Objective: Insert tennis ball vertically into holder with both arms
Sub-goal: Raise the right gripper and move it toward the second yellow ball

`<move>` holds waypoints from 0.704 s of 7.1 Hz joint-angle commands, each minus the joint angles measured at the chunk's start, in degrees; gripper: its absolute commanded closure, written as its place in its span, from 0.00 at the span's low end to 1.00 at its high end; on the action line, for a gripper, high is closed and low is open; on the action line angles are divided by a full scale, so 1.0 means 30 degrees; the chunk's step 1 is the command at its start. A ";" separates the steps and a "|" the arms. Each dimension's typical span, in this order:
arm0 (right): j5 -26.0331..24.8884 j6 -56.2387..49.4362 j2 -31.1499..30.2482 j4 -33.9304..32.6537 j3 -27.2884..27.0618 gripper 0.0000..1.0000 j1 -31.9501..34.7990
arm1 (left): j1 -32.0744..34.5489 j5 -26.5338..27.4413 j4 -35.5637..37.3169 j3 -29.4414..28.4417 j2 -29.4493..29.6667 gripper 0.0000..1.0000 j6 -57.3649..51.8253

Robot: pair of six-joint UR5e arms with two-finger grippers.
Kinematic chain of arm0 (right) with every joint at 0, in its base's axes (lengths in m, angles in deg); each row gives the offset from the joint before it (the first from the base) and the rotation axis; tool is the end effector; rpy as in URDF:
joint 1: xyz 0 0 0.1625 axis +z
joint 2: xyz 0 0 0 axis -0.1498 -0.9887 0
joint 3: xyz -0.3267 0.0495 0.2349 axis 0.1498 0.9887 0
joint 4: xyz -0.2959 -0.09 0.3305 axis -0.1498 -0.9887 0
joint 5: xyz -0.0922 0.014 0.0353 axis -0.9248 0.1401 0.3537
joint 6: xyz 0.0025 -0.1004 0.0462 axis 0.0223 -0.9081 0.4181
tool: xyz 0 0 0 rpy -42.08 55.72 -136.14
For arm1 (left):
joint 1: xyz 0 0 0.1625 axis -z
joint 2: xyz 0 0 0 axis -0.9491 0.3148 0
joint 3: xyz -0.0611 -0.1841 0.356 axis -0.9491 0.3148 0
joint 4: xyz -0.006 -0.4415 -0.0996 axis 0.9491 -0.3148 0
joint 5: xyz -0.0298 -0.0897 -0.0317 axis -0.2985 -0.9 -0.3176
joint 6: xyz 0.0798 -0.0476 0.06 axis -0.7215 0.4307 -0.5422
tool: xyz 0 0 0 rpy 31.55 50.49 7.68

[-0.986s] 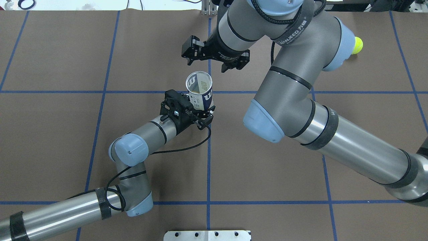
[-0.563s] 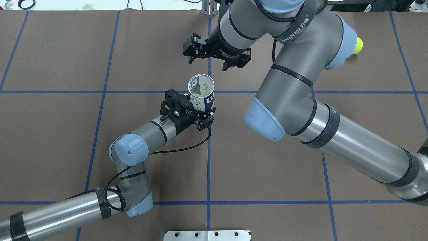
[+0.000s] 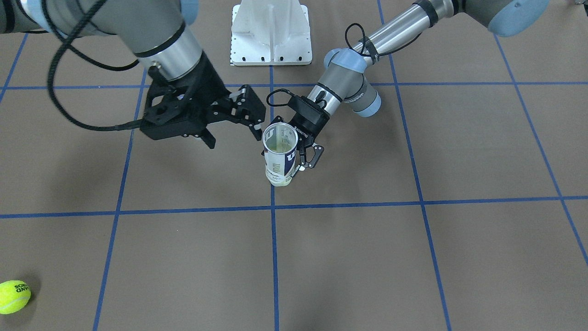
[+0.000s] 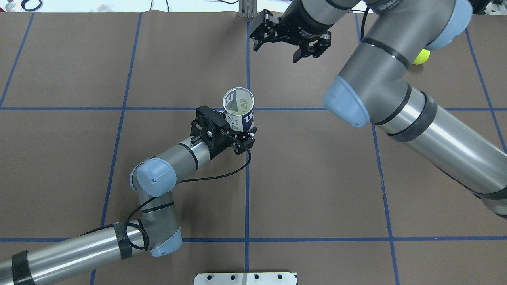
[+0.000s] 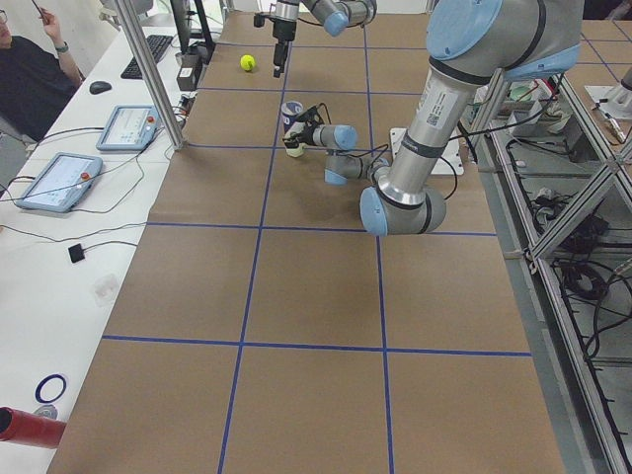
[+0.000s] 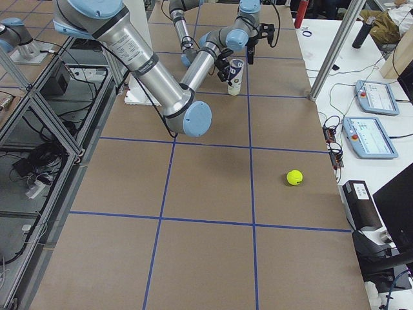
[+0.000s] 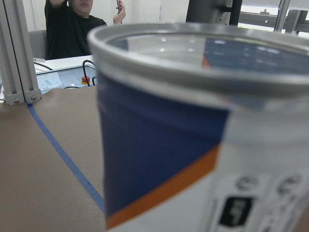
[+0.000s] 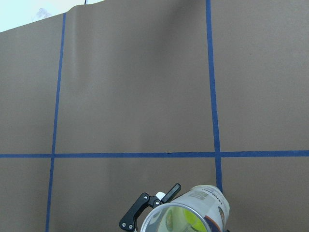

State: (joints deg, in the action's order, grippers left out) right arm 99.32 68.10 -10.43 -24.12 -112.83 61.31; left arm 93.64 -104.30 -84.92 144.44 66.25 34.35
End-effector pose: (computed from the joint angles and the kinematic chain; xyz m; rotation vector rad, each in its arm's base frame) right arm -0.3542 -0.5780 0.0737 0.1487 -1.1123 0.1401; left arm 0.6319 -0.4408 0.2425 1.2648 1.1193 0.1515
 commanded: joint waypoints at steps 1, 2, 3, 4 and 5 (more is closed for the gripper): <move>0.1229 -0.6239 -0.2553 -0.0053 0.1213 0.00 0.3485 | -0.0005 -0.0031 0.0000 0.0052 -0.0044 0.01 0.0001; 0.1084 -0.8593 -0.2620 -0.0024 0.2935 0.00 0.4631 | -0.0005 -0.0031 0.0000 0.0052 -0.0074 0.01 0.0001; 0.0676 -1.0328 -0.2650 0.0267 0.5012 0.01 0.4990 | 0.0024 -0.0031 0.0000 0.0052 -0.0074 0.01 0.0001; -0.0227 -1.1331 -0.2563 0.1343 0.6889 0.01 0.5139 | 0.0082 -0.0031 0.0000 0.0052 -0.0074 0.01 0.0001; -0.0816 -1.1312 -0.2504 0.3877 0.8909 0.01 0.5141 | 0.0083 -0.0060 0.0000 0.0052 -0.0103 0.01 0.0001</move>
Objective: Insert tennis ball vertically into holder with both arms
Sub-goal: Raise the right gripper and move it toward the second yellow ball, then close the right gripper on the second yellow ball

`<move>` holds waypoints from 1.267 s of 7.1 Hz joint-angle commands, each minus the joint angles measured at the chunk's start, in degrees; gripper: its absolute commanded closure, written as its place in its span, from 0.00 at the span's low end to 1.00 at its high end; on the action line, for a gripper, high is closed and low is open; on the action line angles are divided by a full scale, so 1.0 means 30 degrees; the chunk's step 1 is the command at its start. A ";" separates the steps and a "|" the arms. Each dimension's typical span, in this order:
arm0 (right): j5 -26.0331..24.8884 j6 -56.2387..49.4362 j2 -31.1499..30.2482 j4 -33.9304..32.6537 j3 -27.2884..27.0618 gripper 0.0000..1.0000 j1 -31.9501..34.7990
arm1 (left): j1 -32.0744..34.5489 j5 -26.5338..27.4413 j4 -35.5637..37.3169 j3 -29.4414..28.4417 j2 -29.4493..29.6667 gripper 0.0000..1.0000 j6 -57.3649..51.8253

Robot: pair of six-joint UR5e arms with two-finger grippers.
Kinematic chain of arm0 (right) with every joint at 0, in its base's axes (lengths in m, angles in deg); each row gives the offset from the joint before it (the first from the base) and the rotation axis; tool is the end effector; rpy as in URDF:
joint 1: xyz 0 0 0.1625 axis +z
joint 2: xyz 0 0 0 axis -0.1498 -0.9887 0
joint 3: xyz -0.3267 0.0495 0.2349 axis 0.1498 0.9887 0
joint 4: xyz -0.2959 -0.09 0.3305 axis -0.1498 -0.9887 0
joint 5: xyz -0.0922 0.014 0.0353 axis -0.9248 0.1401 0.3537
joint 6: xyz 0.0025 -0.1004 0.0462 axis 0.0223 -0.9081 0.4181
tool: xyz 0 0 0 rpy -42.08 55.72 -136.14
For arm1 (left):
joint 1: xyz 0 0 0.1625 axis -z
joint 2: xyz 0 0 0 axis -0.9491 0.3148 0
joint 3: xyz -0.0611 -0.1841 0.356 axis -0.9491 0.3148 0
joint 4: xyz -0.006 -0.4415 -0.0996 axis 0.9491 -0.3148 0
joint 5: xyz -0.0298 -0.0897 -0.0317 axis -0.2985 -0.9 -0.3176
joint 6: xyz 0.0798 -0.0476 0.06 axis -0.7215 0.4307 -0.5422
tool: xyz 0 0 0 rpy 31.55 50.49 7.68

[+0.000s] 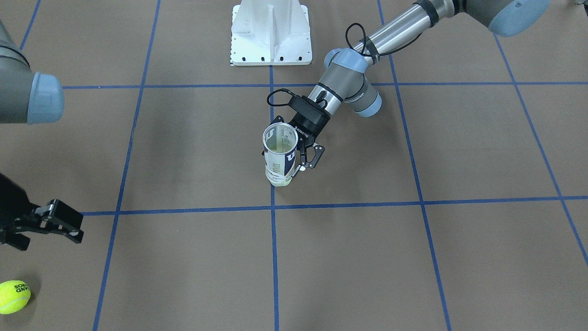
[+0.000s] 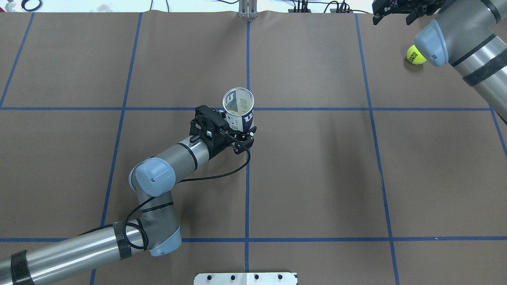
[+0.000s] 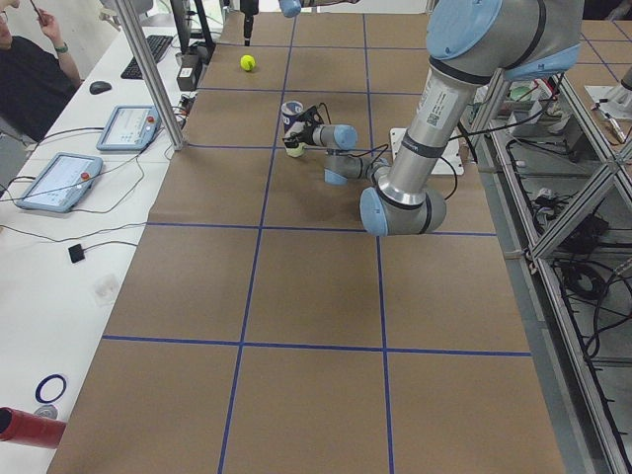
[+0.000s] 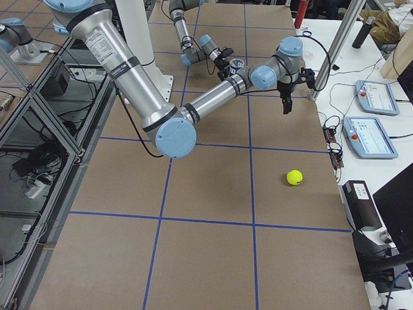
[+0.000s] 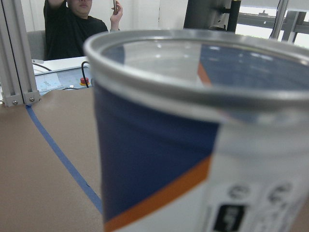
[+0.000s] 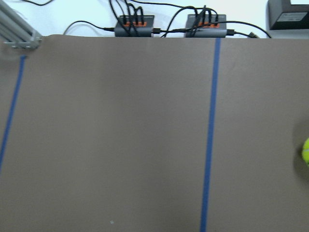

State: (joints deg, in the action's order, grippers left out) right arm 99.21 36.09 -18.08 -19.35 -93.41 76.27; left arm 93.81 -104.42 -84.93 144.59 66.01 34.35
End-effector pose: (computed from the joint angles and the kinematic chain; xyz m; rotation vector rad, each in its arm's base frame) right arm -0.2273 -0.7335 0.3178 0.2360 -0.8130 0.0065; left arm 0.6299 -0.4421 0.2443 1.2648 1.1175 0.1515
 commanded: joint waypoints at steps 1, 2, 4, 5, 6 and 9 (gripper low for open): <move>-0.1976 -0.0640 0.0162 0.4228 0.4080 0.01 0.0155 | 0.0111 -0.0022 0.0000 0.0000 -0.0022 0.01 -0.0029; -0.2365 -0.0901 0.0135 0.5436 0.5227 0.01 0.0155 | 0.0141 -0.0022 0.0000 0.0000 -0.0022 0.01 0.0000; -0.3329 -0.2392 -0.0216 0.6324 0.6609 0.01 0.0039 | 0.0141 -0.0022 0.0000 -0.0029 -0.0022 0.01 -0.0029; -0.4350 -0.2862 -0.0594 0.7197 0.7254 0.01 -0.0194 | 0.0141 -0.0051 0.0029 -0.0058 -0.0022 0.01 -0.0029; -0.4419 -0.3215 -0.0569 0.7496 0.7840 0.01 -0.0225 | 0.0141 -0.0051 0.0029 -0.0088 -0.0022 0.01 0.0000; -0.4536 -0.3247 -0.0393 0.8232 0.9132 0.01 -0.0722 | 0.0199 -0.0051 0.0059 -0.0117 -0.0051 0.01 -0.0029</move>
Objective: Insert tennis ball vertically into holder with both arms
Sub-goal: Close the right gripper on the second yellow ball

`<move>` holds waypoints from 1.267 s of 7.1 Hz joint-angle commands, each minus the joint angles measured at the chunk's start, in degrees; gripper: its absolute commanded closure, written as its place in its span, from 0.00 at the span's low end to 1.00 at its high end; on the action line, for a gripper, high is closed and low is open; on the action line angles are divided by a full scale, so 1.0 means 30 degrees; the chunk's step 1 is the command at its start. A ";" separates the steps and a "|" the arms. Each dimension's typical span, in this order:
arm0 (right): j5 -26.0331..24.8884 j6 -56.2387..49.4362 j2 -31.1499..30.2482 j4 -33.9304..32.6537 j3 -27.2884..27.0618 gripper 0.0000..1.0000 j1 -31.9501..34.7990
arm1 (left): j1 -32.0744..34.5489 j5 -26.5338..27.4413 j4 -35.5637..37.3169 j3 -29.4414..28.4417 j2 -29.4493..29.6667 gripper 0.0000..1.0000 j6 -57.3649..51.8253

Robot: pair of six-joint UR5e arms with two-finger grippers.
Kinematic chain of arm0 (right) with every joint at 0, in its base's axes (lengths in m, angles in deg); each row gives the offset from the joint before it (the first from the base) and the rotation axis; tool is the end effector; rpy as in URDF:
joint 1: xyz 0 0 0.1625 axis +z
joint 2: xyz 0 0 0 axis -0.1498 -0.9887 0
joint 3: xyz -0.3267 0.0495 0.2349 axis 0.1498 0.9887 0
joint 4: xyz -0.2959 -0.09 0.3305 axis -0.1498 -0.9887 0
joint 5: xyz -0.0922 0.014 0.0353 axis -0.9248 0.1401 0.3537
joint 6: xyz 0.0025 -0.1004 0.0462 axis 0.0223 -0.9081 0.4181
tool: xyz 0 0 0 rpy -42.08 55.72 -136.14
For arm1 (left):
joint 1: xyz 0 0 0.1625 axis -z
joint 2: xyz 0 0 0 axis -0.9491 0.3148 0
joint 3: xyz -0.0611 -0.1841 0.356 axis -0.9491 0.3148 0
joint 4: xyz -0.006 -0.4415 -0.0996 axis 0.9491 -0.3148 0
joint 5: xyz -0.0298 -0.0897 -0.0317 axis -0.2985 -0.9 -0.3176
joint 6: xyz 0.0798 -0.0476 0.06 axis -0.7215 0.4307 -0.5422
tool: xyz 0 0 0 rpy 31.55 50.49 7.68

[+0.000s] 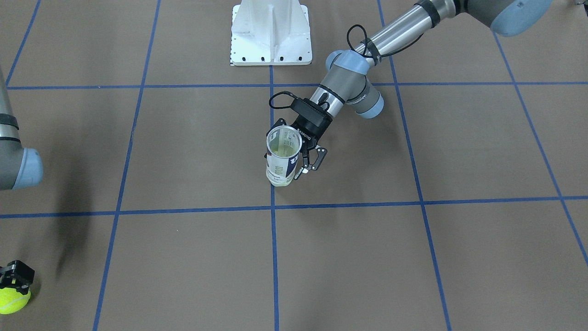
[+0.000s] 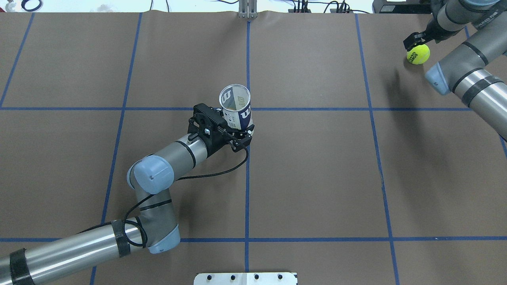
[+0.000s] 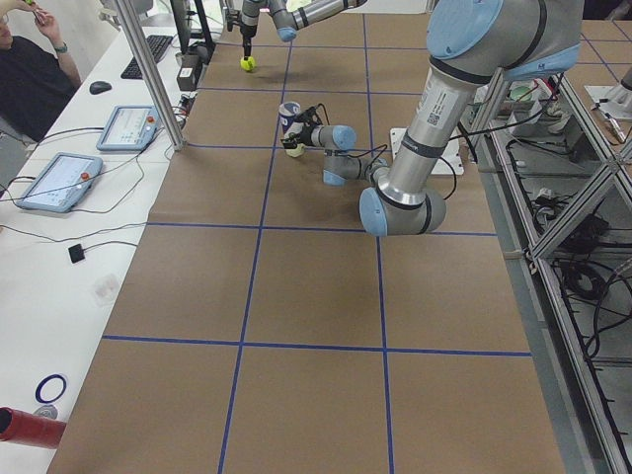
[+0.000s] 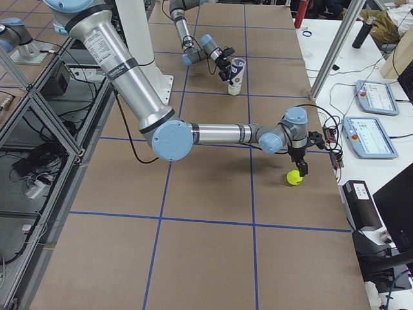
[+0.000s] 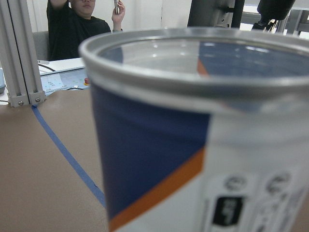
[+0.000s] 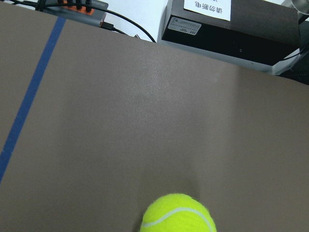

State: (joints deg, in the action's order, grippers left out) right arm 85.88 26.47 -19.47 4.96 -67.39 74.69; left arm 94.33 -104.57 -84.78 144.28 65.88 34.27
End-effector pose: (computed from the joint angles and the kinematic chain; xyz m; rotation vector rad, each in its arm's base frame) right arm -0.2429 -0.7722 0.5419 0.3475 -0.5757 -0.0946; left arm 0.6273 -0.4482 0.2490 1.2639 1.1040 0.1516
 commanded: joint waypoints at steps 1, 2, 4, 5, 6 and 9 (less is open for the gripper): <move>-0.0674 -0.0044 0.0097 0.0129 0.0781 0.01 -0.0460 | 0.0028 0.0000 0.0010 -0.0014 -0.0009 0.01 -0.0003; -0.0709 -0.0073 0.0068 0.0158 0.1074 0.01 -0.0492 | 0.0028 0.0000 0.0039 -0.0014 -0.0009 0.01 -0.0003; -0.1000 -0.0161 0.0097 0.0158 0.1427 0.01 -0.0550 | 0.0057 -0.0029 0.0069 -0.0014 -0.0009 0.01 -0.0003; -0.1031 -0.0161 0.0387 0.0158 0.1748 0.02 -0.0551 | 0.0086 -0.0030 0.0098 -0.0014 -0.0009 0.01 -0.0032; -0.1090 0.0013 0.0854 0.0158 0.2128 0.26 -0.0522 | 0.0087 -0.0030 0.0069 -0.0014 -0.0009 0.01 -0.0380; -0.0858 0.0072 0.1587 0.0071 0.2337 1.00 -0.0289 | 0.0087 0.0000 0.0069 -0.0014 -0.0009 0.01 -0.0413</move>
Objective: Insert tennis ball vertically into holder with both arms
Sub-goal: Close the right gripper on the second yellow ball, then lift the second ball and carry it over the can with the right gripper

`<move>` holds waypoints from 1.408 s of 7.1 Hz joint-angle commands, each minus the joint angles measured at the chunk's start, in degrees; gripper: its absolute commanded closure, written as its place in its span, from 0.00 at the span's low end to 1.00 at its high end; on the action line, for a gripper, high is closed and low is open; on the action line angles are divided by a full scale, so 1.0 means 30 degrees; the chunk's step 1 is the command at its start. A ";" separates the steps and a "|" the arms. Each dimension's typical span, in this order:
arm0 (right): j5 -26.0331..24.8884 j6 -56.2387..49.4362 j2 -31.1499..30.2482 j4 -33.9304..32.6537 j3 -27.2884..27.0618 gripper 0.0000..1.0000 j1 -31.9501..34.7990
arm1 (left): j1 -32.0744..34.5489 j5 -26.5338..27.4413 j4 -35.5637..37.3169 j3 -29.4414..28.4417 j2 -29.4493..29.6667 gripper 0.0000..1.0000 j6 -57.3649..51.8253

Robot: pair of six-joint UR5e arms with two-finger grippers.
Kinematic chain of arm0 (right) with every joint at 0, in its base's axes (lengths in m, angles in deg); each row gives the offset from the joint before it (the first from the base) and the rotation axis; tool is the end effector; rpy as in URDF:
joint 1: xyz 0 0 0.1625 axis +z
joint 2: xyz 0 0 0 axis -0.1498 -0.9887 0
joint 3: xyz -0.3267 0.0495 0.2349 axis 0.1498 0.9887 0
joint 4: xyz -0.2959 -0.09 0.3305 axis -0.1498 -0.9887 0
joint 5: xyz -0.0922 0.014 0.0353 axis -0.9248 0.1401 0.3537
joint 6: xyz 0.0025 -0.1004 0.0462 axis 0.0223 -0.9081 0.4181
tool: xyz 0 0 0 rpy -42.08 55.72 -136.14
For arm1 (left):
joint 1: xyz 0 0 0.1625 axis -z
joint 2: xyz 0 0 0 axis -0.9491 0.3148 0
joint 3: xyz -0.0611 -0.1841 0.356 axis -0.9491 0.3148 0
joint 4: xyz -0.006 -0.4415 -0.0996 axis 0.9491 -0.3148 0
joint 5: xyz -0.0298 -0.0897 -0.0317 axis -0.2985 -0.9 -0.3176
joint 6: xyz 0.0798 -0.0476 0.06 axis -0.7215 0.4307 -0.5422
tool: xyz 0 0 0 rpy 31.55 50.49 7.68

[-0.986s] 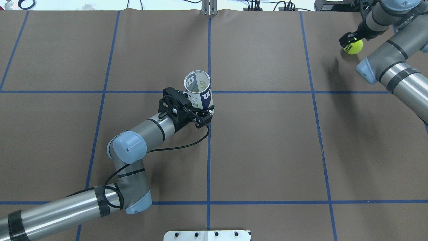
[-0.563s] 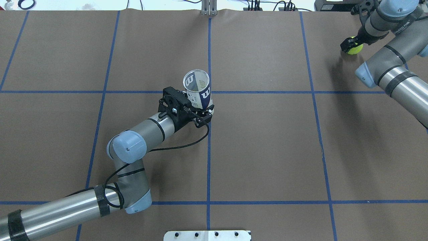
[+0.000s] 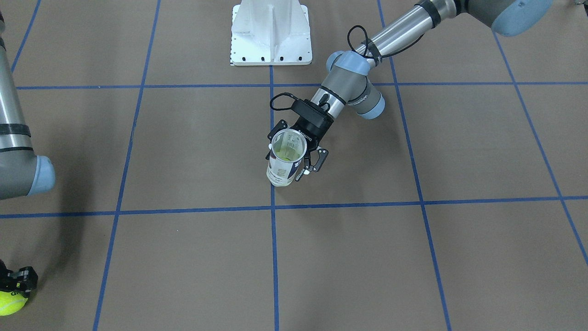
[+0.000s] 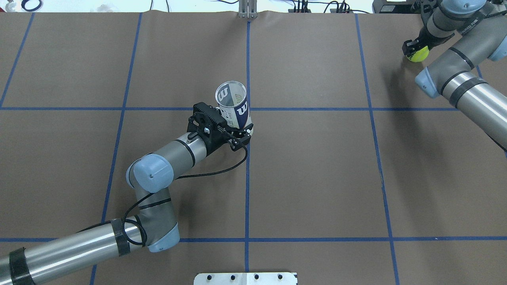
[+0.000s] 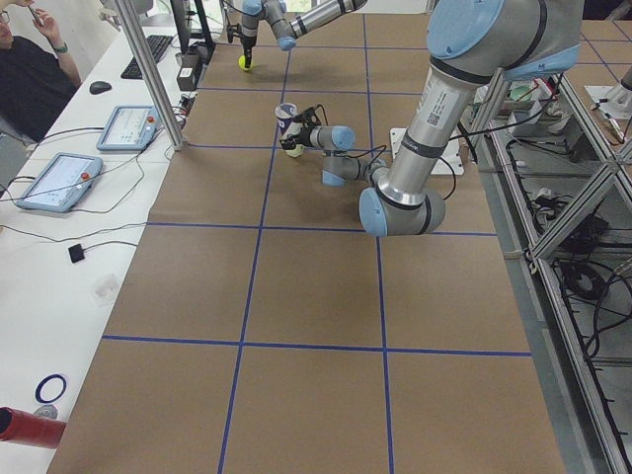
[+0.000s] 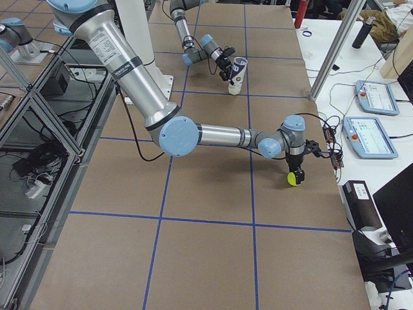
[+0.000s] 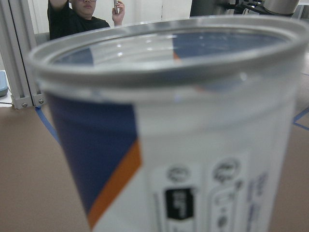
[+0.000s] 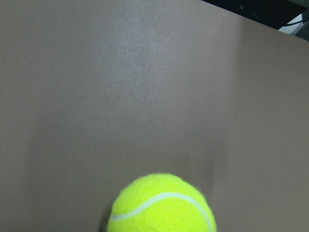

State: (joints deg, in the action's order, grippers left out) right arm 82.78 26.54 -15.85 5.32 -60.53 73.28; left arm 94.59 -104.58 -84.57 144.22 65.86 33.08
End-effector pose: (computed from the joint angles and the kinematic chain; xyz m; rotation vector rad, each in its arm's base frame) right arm -0.2646 -0.7848 0.5597 0.3184 -0.5136 -0.0935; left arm 0.6259 -0.4512 0.2501 1.2753 1.0842 0.1657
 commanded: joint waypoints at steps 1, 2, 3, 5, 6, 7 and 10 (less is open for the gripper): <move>0.1018 0.0080 0.1199 -0.0136 0.0019 1.00 0.0850 | 0.0029 0.0003 -0.0030 0.0006 -0.0001 0.01 -0.0017; 0.1752 0.0487 0.1875 -0.0137 -0.0010 1.00 0.1176 | 0.0001 0.0003 -0.0001 0.0006 -0.0001 0.01 -0.0017; 0.2513 0.2782 0.2752 -0.0137 -0.0329 1.00 0.1150 | -0.0029 0.0003 -0.0001 0.0006 0.0028 0.01 -0.0017; 0.4302 0.7212 0.3405 -0.1386 -0.3650 1.00 0.0364 | -0.0087 0.0003 0.0028 0.0036 0.0087 0.01 -0.0017; 0.4453 0.8476 0.3463 -0.2876 -0.5731 1.00 -0.0192 | -0.0088 0.0003 0.0028 0.0065 0.0087 0.01 -0.0017; 0.4484 1.0055 0.3580 -0.3413 -0.7231 1.00 -0.0662 | -0.0088 0.0003 0.0028 0.0094 0.0116 0.01 -0.0017; 0.4689 1.4895 0.3667 -0.5104 -1.1626 1.00 -0.2535 | -0.0263 0.0003 -0.0059 0.0094 0.0117 0.01 -0.0017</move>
State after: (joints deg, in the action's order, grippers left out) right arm 96.71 66.18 -5.10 -6.47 -89.60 68.15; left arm 93.97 -104.57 -84.64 144.55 66.28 33.07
